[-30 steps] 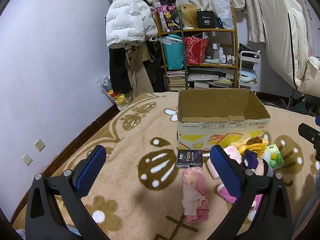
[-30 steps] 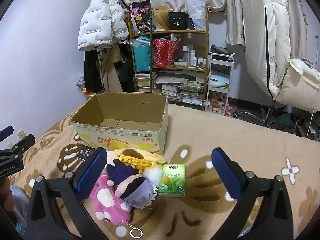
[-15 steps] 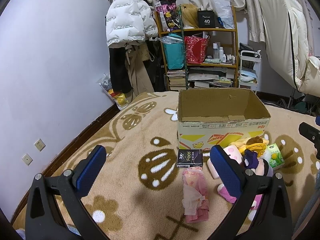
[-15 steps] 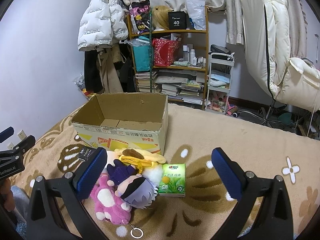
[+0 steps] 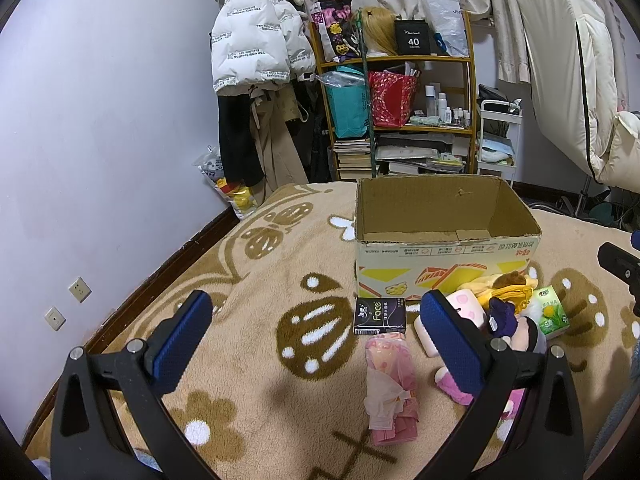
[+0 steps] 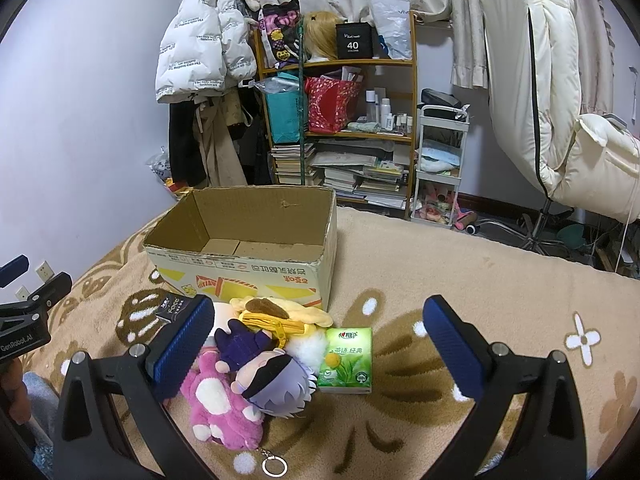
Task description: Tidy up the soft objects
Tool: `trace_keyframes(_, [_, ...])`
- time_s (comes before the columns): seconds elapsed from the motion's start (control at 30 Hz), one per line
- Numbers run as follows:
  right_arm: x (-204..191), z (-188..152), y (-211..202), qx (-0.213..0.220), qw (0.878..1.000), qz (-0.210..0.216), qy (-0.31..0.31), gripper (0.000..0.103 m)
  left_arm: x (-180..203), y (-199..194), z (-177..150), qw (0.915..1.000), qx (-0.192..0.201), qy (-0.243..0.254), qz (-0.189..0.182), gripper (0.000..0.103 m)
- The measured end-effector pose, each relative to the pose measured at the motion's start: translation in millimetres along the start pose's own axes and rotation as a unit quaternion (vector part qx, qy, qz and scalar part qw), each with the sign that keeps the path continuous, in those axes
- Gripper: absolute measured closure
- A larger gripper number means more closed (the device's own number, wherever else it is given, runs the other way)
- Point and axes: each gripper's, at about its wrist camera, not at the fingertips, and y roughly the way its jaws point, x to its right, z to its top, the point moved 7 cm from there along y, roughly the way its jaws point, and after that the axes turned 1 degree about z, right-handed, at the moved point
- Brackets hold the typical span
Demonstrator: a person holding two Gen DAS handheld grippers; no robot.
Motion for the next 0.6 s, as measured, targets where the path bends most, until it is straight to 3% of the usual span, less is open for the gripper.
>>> trace_keyframes(0.6, [1.6,1.0,0.4,0.0,1.0,0.001,0.001,0.0,-0.2,0.1,0.2,1.0,-0.001,0.0,0.0,0.001])
